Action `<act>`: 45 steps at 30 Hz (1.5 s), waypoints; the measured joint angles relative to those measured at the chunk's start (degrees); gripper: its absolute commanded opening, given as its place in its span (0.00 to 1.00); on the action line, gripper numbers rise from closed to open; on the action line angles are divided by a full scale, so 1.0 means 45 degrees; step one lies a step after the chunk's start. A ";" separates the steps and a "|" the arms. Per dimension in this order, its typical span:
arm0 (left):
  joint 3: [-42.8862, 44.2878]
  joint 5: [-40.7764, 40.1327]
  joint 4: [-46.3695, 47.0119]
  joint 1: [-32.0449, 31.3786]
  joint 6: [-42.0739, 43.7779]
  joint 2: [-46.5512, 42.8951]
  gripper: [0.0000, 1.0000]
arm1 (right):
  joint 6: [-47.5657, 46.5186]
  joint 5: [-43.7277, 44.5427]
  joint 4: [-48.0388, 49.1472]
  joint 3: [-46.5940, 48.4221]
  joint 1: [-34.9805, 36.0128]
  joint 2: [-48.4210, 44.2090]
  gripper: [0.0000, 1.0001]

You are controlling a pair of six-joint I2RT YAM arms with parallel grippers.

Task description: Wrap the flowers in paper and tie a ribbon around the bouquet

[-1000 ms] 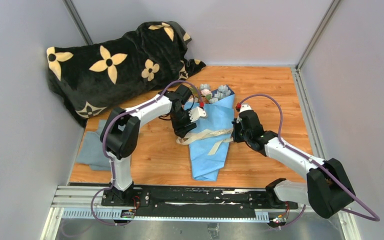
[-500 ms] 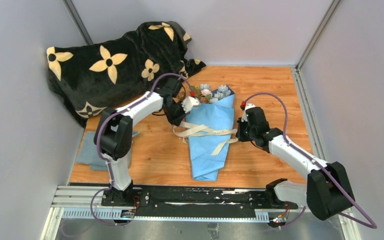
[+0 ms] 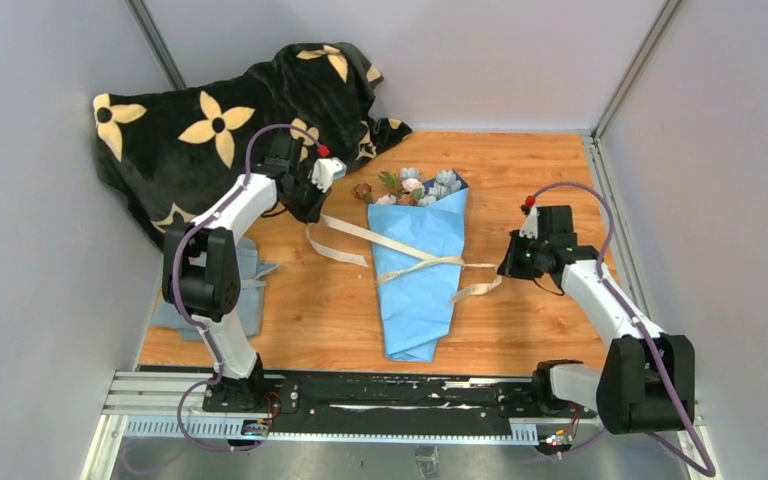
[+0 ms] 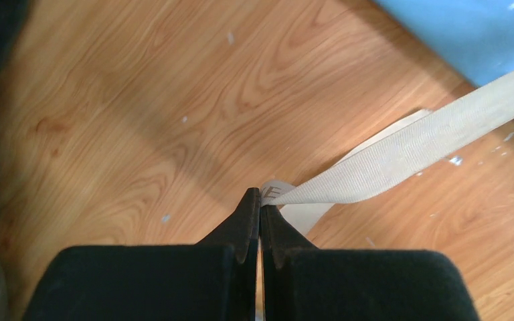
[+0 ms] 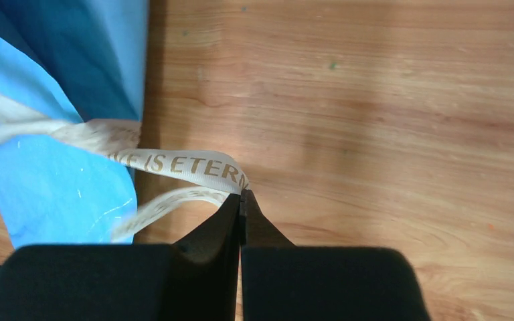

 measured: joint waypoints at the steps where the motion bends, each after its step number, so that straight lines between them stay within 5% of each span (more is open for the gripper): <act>1: -0.0141 -0.0141 0.0053 0.0165 0.0058 -0.0068 0.00 | 0.0005 -0.0155 -0.0121 0.0000 -0.0403 0.0000 0.00; 19: -0.4371 -0.5581 0.1987 0.0544 0.3104 -0.1661 0.00 | 0.0899 -0.2822 0.0243 -0.0831 -0.6416 -0.0355 0.00; 28: -0.5032 -0.6421 0.2540 0.1987 0.4192 -0.1778 0.00 | 0.1302 -0.3342 0.0665 -0.1409 -0.8208 -0.0529 0.00; 30: -0.5013 -0.6110 0.2399 0.2093 0.4367 -0.1899 0.06 | 0.1282 -0.3143 0.0685 -0.1409 -0.7728 -0.0918 0.00; 32: -0.4857 -0.5654 0.2035 0.2123 0.4420 -0.1977 0.27 | 0.1185 -0.2841 0.0772 -0.1345 -0.6810 -0.1375 0.00; 35: -0.4090 -0.4702 0.1292 0.1778 0.4226 -0.1987 0.49 | 0.0699 -0.2443 0.0661 -0.0500 -0.3356 -0.1962 0.00; 39: -0.2725 -0.3206 0.0656 0.0291 0.4036 -0.2123 0.63 | 0.0083 -0.2633 0.0670 0.1593 0.0695 -0.2322 0.00; 45: 0.0053 0.0447 -0.0476 -0.1943 0.3366 -0.2618 0.71 | -0.0364 -0.3317 0.1166 0.4095 0.3789 -0.2399 0.00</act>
